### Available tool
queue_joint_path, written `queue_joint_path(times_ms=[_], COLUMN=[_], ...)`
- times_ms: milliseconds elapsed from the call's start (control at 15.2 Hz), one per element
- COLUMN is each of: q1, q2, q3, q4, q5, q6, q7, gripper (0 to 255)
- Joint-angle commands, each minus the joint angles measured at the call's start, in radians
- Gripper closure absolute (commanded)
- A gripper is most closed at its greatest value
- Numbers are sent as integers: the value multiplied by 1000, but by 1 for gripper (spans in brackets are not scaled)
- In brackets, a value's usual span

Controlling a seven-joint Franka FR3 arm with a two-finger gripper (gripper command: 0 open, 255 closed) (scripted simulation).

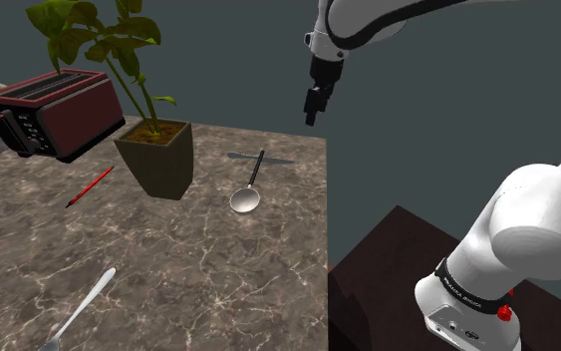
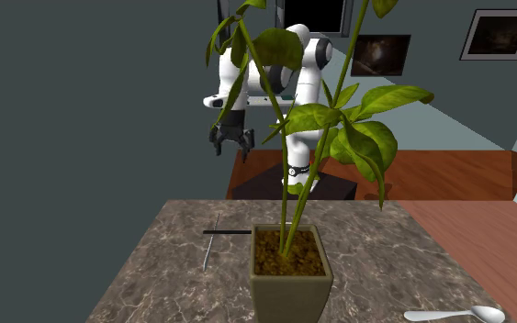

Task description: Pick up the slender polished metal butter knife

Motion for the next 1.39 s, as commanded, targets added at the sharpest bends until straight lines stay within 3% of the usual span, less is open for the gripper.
queue_joint_path(times_ms=[0,528,1056,1320], q1=[9,34,48,48], q2=[78,375,672,698], q3=[-3,9,45,46], q4=[34,206,449,441], q5=[8,43,59,59], q6=[43,157,200,233], q7=[-33,-153,-253,-255], gripper=[0,0,0,0])
